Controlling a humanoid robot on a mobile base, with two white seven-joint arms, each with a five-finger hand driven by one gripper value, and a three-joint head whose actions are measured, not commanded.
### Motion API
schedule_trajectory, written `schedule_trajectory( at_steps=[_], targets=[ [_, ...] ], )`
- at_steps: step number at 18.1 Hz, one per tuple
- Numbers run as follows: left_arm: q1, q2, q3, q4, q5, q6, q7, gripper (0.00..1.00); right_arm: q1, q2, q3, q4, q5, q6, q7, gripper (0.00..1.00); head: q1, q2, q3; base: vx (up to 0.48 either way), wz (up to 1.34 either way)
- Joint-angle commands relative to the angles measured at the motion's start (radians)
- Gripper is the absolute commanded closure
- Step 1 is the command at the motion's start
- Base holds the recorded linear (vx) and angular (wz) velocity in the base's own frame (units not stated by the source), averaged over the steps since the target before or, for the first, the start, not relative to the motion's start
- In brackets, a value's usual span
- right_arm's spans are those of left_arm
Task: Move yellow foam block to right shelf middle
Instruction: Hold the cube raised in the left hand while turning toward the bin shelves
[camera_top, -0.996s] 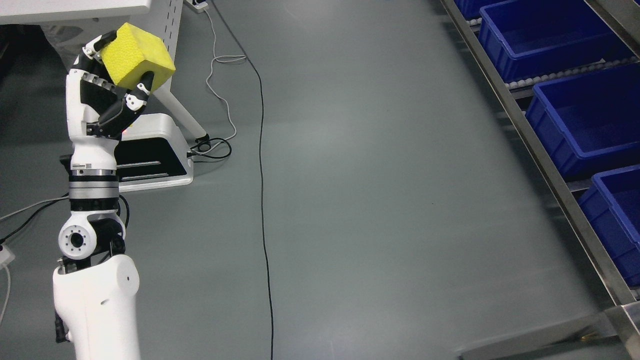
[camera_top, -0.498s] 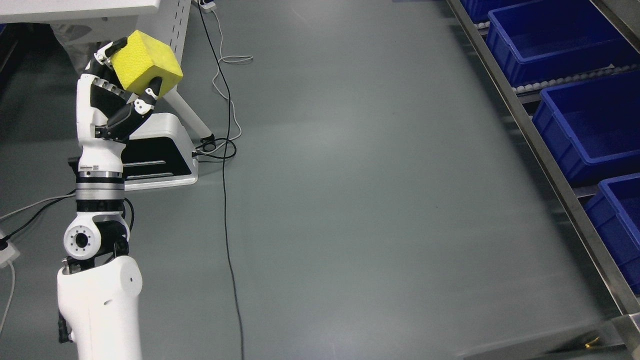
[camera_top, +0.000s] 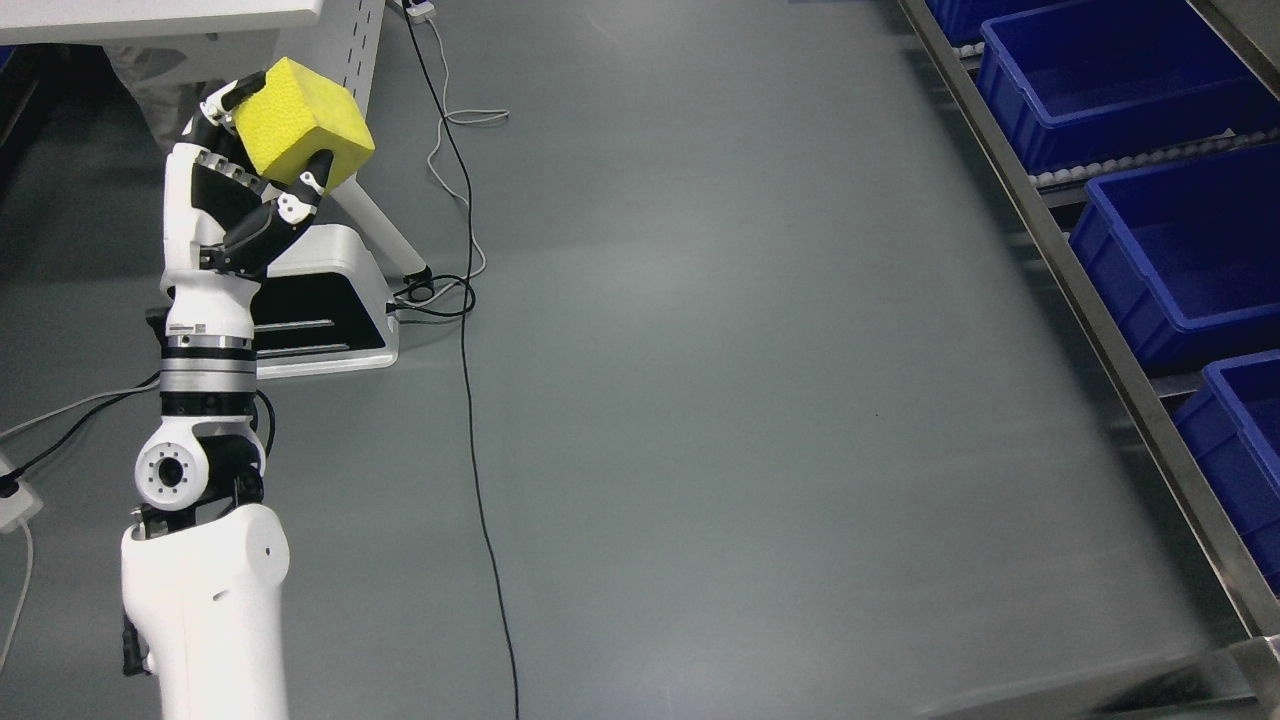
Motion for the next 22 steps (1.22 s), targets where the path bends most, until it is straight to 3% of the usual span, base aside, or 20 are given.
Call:
schedule_trajectory(
  at_steps=[1,12,22],
  targets=[
    [-0.008,0.017,-0.022,0.038,-0.001,-0.002,0.001,0.65,-0.002,-0.017,0.000,-0.017,0.000,0.001,0.000,0.00,0.0000,0.000,0.000,0.010,0.03],
    [-0.008,0.017,-0.027,0.052,-0.001,-0.009,0.001,0.65,-0.003,-0.017,0.000,-0.017,0.000,0.001,0.000,0.00,0.0000,0.000,0.000,0.063,0.02],
    [-0.008,0.017,-0.025,0.052,-0.001,-0.009,0.001,0.65,-0.002,-0.017,0.000,-0.017,0.000,0.001,0.000,0.00,0.0000,0.000,0.000,0.228,-0.17]
  ],
)
